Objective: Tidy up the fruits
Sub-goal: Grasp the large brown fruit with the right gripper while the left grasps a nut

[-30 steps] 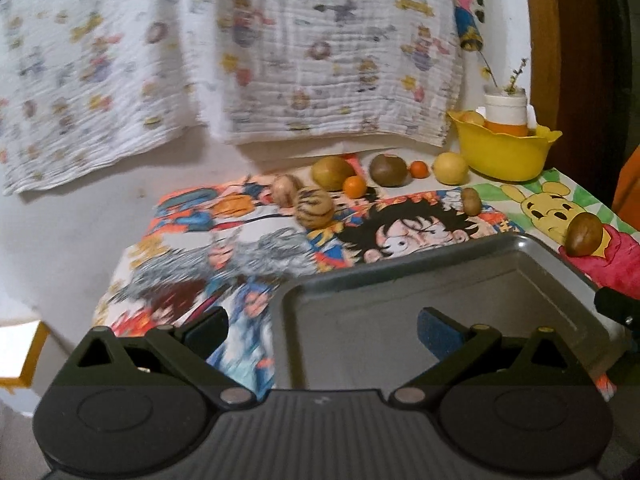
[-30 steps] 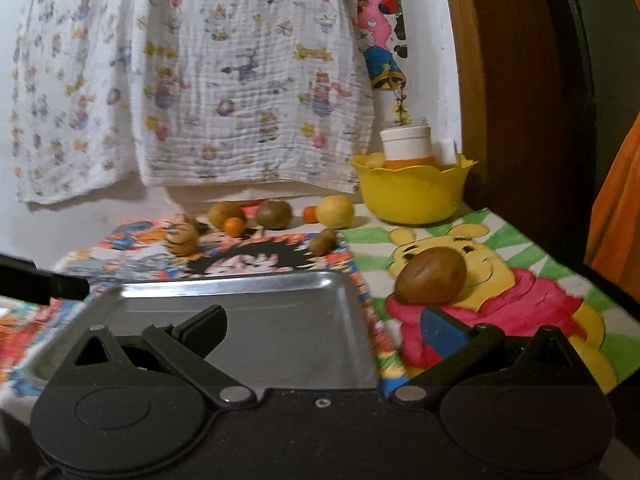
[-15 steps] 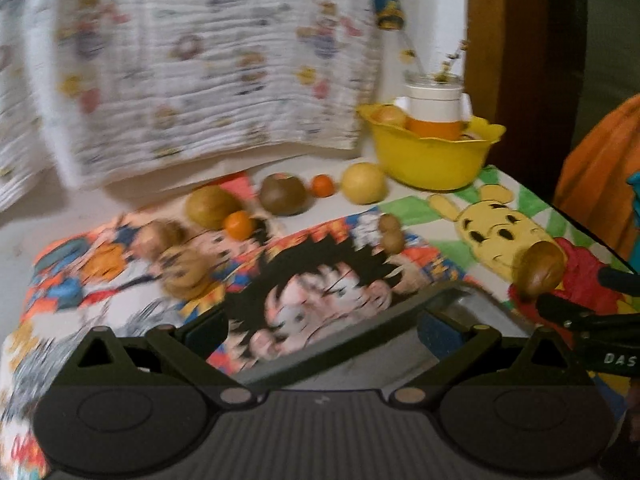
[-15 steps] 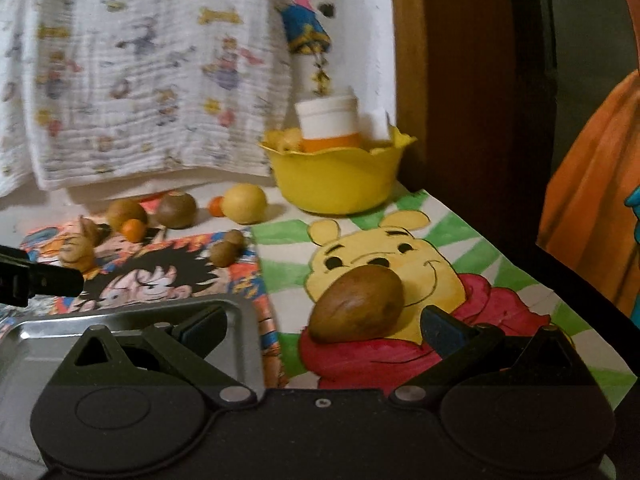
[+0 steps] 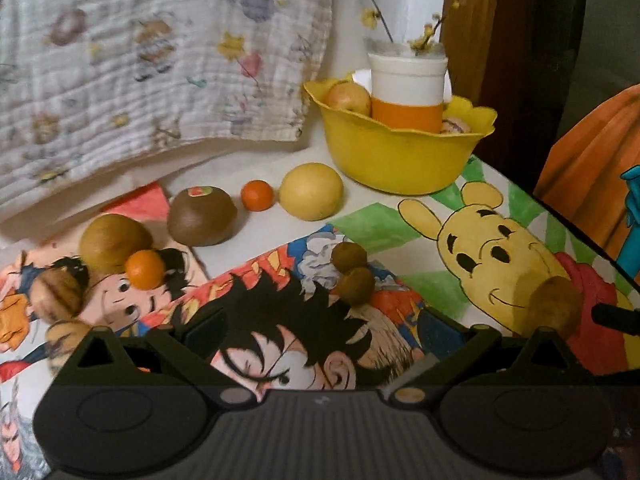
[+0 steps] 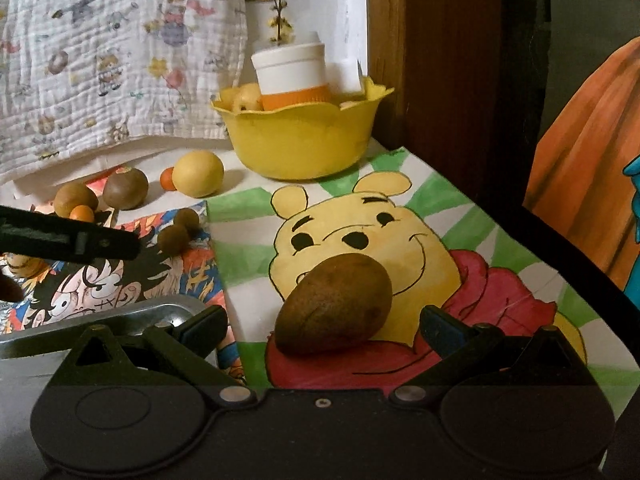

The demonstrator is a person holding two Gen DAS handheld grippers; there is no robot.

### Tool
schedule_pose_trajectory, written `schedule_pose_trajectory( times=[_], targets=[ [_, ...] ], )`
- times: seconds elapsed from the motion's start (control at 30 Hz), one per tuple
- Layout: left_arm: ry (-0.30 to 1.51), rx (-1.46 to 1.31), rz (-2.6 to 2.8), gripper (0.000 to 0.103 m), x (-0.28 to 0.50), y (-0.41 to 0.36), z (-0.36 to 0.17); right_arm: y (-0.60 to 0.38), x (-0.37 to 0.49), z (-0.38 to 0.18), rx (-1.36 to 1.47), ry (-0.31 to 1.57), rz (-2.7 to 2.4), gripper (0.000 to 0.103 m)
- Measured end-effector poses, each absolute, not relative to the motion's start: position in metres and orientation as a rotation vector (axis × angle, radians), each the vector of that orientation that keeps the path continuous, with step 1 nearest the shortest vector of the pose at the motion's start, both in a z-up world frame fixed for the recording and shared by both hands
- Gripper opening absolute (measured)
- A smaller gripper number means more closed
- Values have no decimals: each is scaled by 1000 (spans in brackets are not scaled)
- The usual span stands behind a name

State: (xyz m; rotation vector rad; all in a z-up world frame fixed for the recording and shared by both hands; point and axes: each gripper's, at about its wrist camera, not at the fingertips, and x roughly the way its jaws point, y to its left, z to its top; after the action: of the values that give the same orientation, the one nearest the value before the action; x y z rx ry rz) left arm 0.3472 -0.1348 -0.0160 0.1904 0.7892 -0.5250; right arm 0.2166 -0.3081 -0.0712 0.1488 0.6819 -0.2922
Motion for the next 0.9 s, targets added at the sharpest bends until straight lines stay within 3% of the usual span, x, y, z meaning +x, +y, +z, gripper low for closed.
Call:
schedule_pose_trajectory(
  times=[0.17, 0.37, 0.77, 0.9],
  targets=[
    [826, 191, -544, 101, 364, -147, -28, -311, 225, -71, 181, 701, -289, 95],
    [860, 153, -566, 92, 379, -151, -36, -312, 233, -75, 212, 718, -304, 89],
    [866, 141, -603, 64, 391, -162, -46, -316, 241, -80, 219, 715, -320, 75],
    [870, 132, -616, 49, 392, -164, -46, -313, 246, -79, 196, 703, -310, 70]
  ],
)
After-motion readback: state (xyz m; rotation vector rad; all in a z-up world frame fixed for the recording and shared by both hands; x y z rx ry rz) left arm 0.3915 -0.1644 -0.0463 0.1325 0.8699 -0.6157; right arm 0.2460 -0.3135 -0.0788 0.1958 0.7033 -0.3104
